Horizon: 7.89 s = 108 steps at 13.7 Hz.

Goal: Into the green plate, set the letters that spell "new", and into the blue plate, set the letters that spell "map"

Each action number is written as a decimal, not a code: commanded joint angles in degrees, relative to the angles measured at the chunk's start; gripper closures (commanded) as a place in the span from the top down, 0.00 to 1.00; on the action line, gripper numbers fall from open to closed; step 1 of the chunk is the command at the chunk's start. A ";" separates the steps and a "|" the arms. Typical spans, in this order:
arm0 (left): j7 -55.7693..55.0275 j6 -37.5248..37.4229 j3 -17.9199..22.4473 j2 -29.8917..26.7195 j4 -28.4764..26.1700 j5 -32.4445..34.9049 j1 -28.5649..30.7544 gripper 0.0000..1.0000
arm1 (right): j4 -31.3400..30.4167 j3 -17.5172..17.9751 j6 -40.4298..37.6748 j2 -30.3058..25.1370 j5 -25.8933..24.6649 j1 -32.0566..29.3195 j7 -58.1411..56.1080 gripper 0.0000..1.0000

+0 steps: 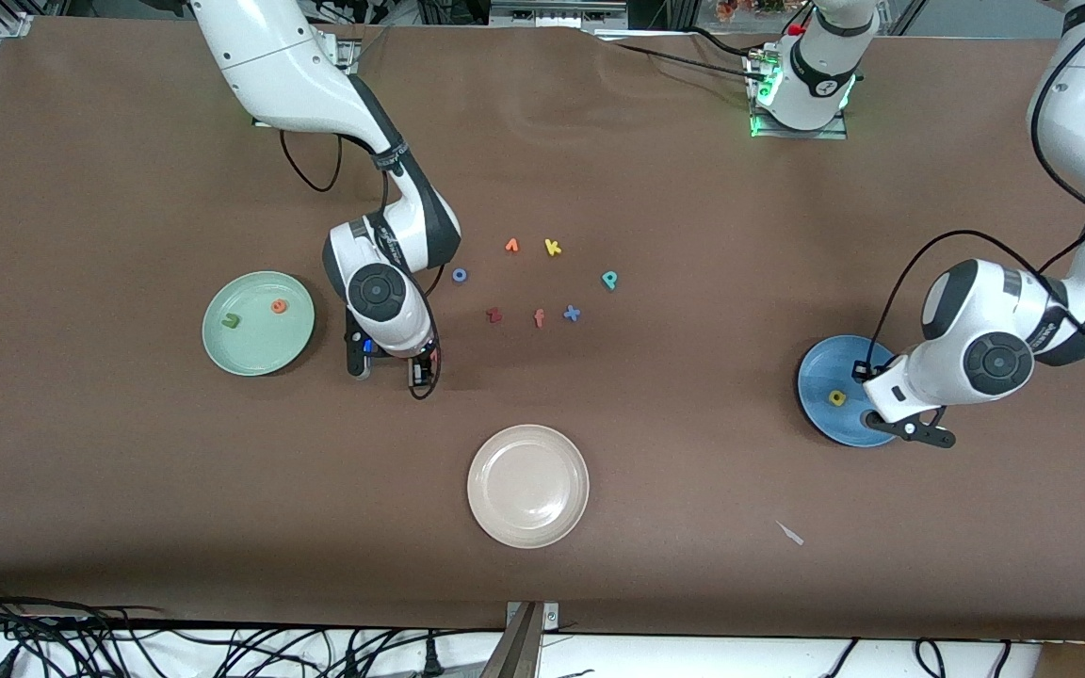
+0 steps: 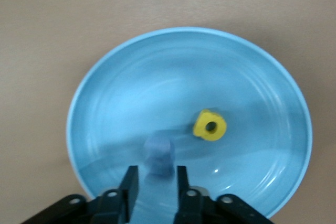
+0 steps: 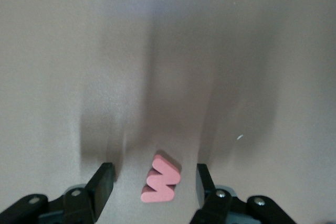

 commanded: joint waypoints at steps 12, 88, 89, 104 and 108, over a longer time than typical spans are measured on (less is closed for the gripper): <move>-38.91 10.82 -21.29 -9.55 -19.58 -8.35 0.17 1.00 | 1.60 -6.34 -12.68 -5.96 -0.18 0.27 -15.82 0.25; -5.47 -17.09 -9.08 -4.44 6.75 -4.71 2.97 1.00 | 3.98 3.75 -42.94 -41.13 -4.04 -36.29 -115.54 1.00; -5.30 -17.18 -8.30 -7.68 6.14 -7.79 2.63 1.00 | 4.06 3.84 -42.94 -41.04 -4.04 -36.20 -115.53 1.00; -4.15 -32.28 28.53 -37.15 10.52 -37.27 -28.39 1.00 | 4.59 5.68 -42.68 -41.04 -4.66 -34.97 -115.36 1.00; -2.49 -32.30 30.56 -37.95 10.88 -36.47 -30.50 1.00 | 4.59 5.68 -42.68 -40.95 -4.57 -34.97 -113.95 1.00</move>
